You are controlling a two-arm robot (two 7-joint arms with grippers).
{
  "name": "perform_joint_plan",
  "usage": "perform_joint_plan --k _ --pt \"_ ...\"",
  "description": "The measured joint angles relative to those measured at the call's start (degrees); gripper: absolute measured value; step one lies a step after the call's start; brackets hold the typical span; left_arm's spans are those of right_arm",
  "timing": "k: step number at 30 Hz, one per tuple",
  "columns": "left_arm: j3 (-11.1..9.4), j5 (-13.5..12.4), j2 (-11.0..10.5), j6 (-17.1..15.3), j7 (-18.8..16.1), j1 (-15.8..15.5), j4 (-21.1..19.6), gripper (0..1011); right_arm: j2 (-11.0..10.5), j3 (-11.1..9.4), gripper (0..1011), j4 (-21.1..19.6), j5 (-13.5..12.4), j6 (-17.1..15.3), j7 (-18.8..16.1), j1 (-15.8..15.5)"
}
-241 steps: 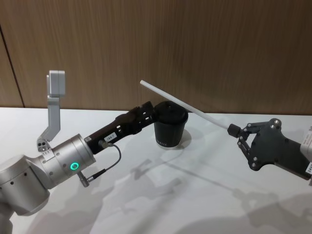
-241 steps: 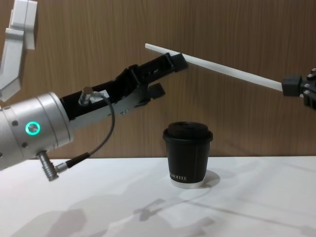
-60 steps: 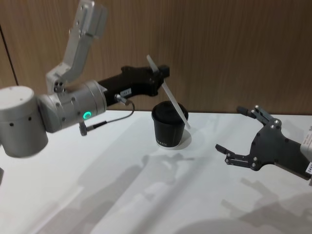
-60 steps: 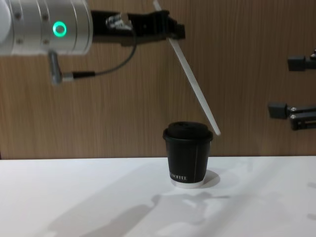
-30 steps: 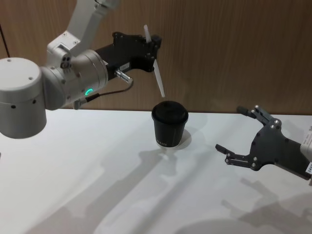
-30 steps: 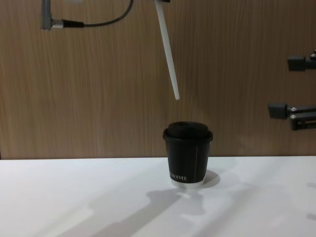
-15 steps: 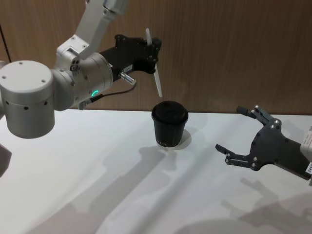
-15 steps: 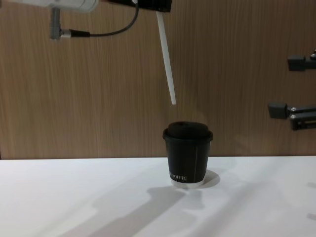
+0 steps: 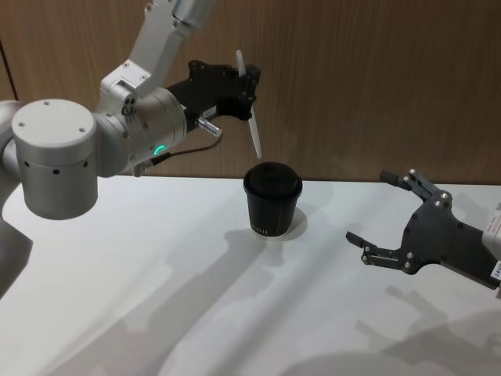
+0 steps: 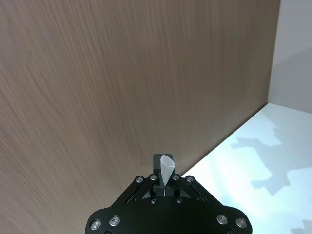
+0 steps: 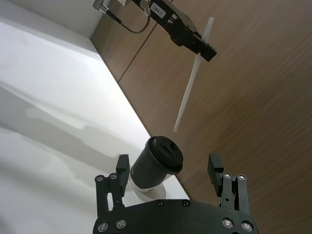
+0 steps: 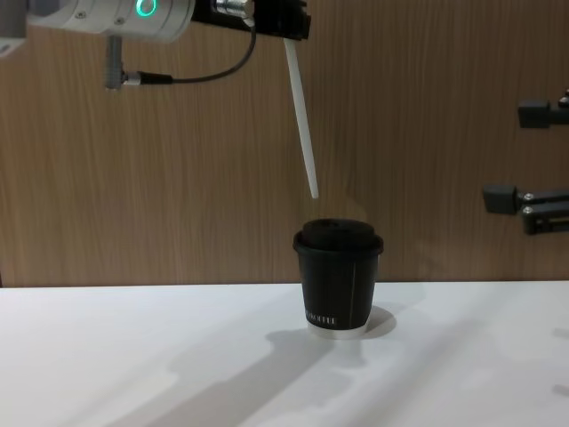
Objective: Pick up the straw with one hand, pass it to the other hand, and insert it into the cup.
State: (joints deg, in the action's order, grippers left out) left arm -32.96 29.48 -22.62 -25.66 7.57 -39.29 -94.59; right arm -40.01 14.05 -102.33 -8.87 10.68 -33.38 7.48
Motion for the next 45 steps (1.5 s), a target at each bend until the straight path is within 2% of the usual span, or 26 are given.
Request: perform_joint_plan --k 26,45 --pt "-0.5 -1.3 2.6 0.9 1.9 -1.2 4.7 5 0.0 0.0 1001 0.0 0.0 0.0 0.0 0.0" --pt "-0.8 -2.2 4.4 0.2 2.8 -2.2 7.1 5 0.0 0.0 1001 0.0 0.0 0.0 0.0 0.0"
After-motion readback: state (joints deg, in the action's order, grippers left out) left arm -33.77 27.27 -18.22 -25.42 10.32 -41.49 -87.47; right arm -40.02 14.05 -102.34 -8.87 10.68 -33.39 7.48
